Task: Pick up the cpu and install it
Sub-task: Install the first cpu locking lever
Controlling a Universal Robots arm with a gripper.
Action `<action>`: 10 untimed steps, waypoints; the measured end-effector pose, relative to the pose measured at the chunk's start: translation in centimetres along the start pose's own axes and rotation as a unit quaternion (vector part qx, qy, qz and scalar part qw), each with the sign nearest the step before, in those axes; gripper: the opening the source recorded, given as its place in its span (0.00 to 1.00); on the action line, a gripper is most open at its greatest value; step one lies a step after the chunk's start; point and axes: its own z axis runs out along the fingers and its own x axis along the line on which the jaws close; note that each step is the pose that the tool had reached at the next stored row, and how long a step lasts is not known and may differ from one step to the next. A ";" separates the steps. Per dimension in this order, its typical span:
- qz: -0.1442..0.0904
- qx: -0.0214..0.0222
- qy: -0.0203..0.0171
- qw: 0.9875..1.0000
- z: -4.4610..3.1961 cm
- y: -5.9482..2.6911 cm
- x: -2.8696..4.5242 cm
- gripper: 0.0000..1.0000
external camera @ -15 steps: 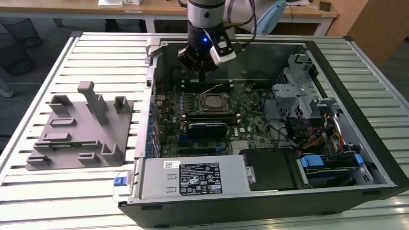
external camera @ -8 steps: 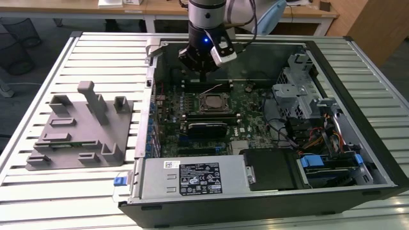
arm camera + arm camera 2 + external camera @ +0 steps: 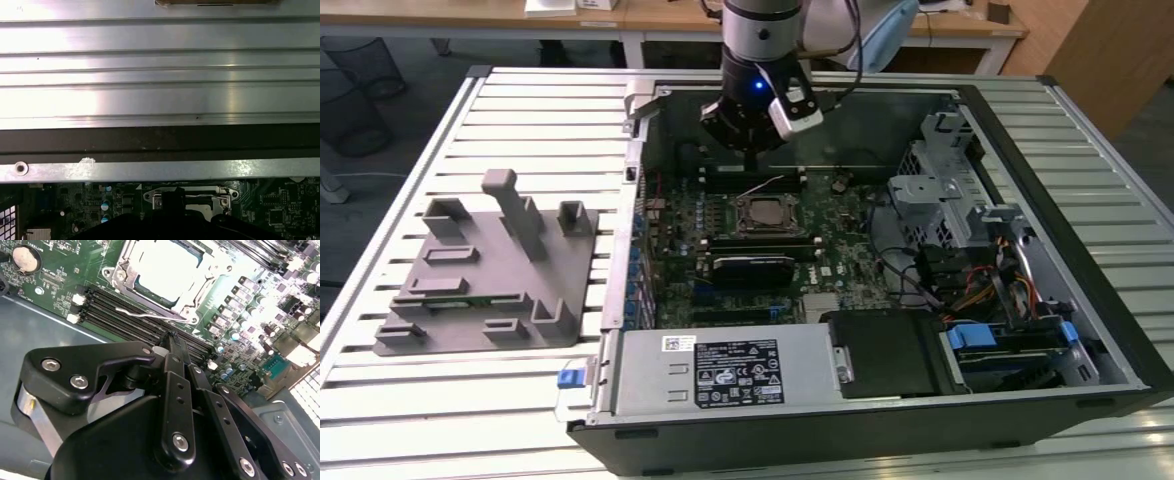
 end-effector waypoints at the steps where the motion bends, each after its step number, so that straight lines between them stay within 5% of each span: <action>1: -0.001 0.000 0.000 1.000 0.05 0.00 -0.04 0.11; 10: -0.010 0.001 0.001 1.000 0.47 -0.01 -0.49 0.11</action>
